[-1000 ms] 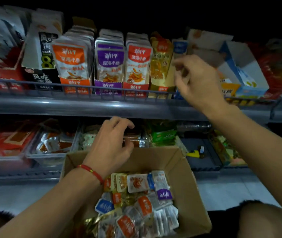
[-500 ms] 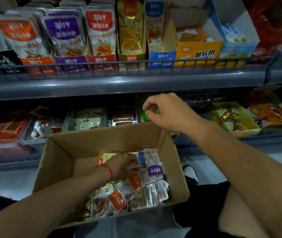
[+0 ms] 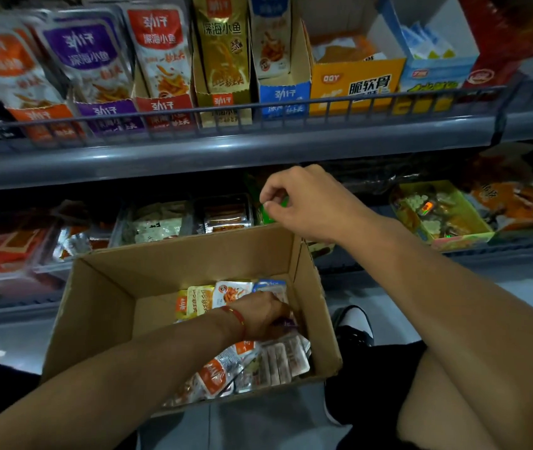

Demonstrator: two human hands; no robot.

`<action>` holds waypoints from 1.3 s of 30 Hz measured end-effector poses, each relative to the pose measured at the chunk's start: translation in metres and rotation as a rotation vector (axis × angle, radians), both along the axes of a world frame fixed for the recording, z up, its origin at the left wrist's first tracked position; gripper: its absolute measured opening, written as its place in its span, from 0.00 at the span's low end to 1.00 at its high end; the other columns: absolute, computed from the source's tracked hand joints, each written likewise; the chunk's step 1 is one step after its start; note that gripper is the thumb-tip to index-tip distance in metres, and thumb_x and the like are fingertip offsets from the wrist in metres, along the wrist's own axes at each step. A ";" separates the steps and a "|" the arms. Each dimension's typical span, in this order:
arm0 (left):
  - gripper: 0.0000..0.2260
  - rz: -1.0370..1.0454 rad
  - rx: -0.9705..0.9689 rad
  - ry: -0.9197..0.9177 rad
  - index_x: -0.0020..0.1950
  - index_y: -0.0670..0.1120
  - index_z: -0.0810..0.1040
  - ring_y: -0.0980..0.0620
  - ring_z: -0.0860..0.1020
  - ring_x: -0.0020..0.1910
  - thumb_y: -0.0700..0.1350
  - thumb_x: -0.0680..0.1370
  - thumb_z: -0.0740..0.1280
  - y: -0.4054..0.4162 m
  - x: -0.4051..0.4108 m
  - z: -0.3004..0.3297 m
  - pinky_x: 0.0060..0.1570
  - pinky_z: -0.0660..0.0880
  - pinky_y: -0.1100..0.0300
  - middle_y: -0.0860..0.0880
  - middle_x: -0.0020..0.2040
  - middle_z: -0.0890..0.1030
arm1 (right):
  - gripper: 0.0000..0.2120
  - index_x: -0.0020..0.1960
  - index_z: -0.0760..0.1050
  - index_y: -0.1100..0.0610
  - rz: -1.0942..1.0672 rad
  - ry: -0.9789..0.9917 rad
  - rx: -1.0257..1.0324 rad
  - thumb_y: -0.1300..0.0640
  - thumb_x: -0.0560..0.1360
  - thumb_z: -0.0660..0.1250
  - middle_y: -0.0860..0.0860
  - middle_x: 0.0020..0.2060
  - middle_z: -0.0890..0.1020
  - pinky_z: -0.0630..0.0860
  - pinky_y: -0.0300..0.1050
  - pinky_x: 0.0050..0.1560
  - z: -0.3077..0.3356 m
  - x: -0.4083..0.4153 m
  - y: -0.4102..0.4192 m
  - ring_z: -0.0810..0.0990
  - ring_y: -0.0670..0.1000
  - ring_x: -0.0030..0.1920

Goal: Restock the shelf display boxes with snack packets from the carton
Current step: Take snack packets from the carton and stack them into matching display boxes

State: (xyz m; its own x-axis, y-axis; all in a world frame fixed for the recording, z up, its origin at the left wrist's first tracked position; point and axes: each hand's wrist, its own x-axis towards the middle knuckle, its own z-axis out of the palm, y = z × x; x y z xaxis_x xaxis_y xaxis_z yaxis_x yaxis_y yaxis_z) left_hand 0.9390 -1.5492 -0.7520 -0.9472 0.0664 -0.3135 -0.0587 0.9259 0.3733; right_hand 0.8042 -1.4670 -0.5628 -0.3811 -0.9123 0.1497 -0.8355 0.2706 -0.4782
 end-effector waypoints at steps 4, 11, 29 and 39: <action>0.08 0.162 0.076 0.181 0.57 0.48 0.79 0.48 0.82 0.46 0.48 0.82 0.63 -0.011 0.017 0.038 0.43 0.74 0.60 0.47 0.48 0.84 | 0.07 0.57 0.81 0.47 0.101 -0.053 0.104 0.52 0.80 0.68 0.43 0.49 0.83 0.78 0.41 0.48 0.001 -0.002 0.002 0.79 0.38 0.46; 0.05 0.604 0.608 0.385 0.53 0.48 0.81 0.55 0.84 0.42 0.47 0.81 0.67 -0.060 0.060 0.130 0.40 0.81 0.55 0.51 0.43 0.86 | 0.11 0.60 0.79 0.49 0.275 -0.177 0.364 0.51 0.78 0.72 0.44 0.47 0.85 0.82 0.52 0.54 -0.005 0.013 -0.003 0.84 0.43 0.47; 0.07 0.706 0.626 0.909 0.55 0.47 0.82 0.55 0.84 0.48 0.48 0.80 0.69 -0.107 0.097 0.216 0.46 0.83 0.54 0.51 0.47 0.85 | 0.07 0.53 0.78 0.40 0.085 -0.036 -0.178 0.48 0.76 0.71 0.37 0.43 0.82 0.80 0.37 0.42 0.067 0.077 -0.054 0.81 0.36 0.45; 0.14 0.665 -0.201 1.072 0.57 0.41 0.80 0.48 0.70 0.70 0.34 0.73 0.68 -0.157 0.088 0.222 0.69 0.71 0.47 0.45 0.66 0.76 | 0.13 0.62 0.78 0.55 0.021 0.320 -0.457 0.52 0.80 0.68 0.44 0.52 0.77 0.69 0.30 0.43 0.160 0.054 -0.121 0.77 0.45 0.51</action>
State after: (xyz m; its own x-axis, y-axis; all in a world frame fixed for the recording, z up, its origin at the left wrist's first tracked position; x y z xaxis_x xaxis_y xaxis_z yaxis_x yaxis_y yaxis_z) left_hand 1.0274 -1.7060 -0.5300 -0.5634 -0.4752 0.6758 -0.2879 0.8797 0.3786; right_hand 0.8584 -1.5878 -0.4027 -0.2344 -0.7344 0.6369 -0.9612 0.0774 -0.2646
